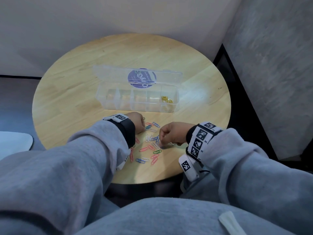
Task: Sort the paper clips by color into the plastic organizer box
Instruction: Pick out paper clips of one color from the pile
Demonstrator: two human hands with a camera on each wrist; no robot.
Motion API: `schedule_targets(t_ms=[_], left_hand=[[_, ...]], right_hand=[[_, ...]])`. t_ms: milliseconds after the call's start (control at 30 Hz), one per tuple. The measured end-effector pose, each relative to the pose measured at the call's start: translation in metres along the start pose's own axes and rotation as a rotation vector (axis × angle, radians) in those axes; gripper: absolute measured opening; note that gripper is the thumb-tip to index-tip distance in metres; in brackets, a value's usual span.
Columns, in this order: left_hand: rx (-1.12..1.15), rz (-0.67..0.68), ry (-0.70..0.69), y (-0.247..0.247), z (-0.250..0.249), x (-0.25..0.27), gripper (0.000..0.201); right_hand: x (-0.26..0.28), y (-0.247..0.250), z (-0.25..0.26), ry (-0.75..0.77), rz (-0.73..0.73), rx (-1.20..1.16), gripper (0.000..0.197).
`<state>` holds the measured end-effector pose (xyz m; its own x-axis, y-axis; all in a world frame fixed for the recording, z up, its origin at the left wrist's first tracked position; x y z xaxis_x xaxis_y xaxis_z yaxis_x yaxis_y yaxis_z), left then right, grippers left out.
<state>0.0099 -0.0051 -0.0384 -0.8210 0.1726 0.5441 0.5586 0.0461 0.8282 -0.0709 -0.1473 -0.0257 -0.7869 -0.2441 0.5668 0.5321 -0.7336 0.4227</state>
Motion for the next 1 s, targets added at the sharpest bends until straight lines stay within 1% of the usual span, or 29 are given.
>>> schedule_targets(t_ms=[133, 233, 400, 533, 600, 667, 733, 767, 867, 933, 1000], left_hand=[[0.029, 0.003, -0.006, 0.000, 0.005, 0.003, 0.008], [0.104, 0.011, -0.002, 0.007, 0.007, 0.006, 0.016], [0.360, 0.081, 0.024, 0.022, 0.010, 0.011, 0.015], [0.607, 0.189, 0.063, 0.024, 0.013, 0.012, 0.019], [0.718, 0.234, 0.078, 0.024, 0.015, 0.013, 0.024], [0.793, 0.255, 0.085, 0.024, 0.017, 0.014, 0.030], [0.836, 0.277, 0.088, 0.024, 0.018, 0.015, 0.032], [0.853, 0.284, 0.091, 0.023, 0.019, 0.015, 0.032], [0.912, 0.288, 0.115, 0.022, 0.020, 0.017, 0.026], [0.929, 0.293, 0.128, 0.023, 0.017, 0.020, 0.020], [0.921, 0.301, 0.135, 0.024, 0.015, 0.023, 0.019]], right_hand=[[-0.001, -0.009, 0.007, 0.061, 0.011, 0.203, 0.016], [-0.005, -0.021, 0.009, 0.085, 0.013, 0.362, 0.017], [-0.009, -0.027, 0.017, 0.110, 0.074, 0.566, 0.021], [-0.012, -0.031, 0.021, 0.114, 0.096, 0.701, 0.019], [-0.012, -0.031, 0.019, 0.119, 0.076, 0.725, 0.015], [-0.012, -0.030, 0.016, 0.127, 0.040, 0.693, 0.009], [-0.009, -0.026, 0.013, 0.132, 0.004, 0.625, 0.014], [-0.008, -0.024, 0.013, 0.133, 0.005, 0.612, 0.016], [-0.007, -0.025, 0.014, 0.142, 0.059, 0.654, 0.012], [-0.006, -0.027, 0.015, 0.138, 0.060, 0.671, 0.014], [-0.005, -0.027, 0.014, 0.135, 0.045, 0.682, 0.017]])
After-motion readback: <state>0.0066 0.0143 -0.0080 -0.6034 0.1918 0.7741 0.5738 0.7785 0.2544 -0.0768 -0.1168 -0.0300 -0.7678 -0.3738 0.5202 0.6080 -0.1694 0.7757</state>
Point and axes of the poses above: each hand's wrist, its own x-axis away from the middle knuckle, its own y-axis out of the back of the hand, z = x × y, the point moved 1 cm from there along -x, towards the middle knuckle, and after that the axes turned 10 degrees about y, right-handed, at the moved point
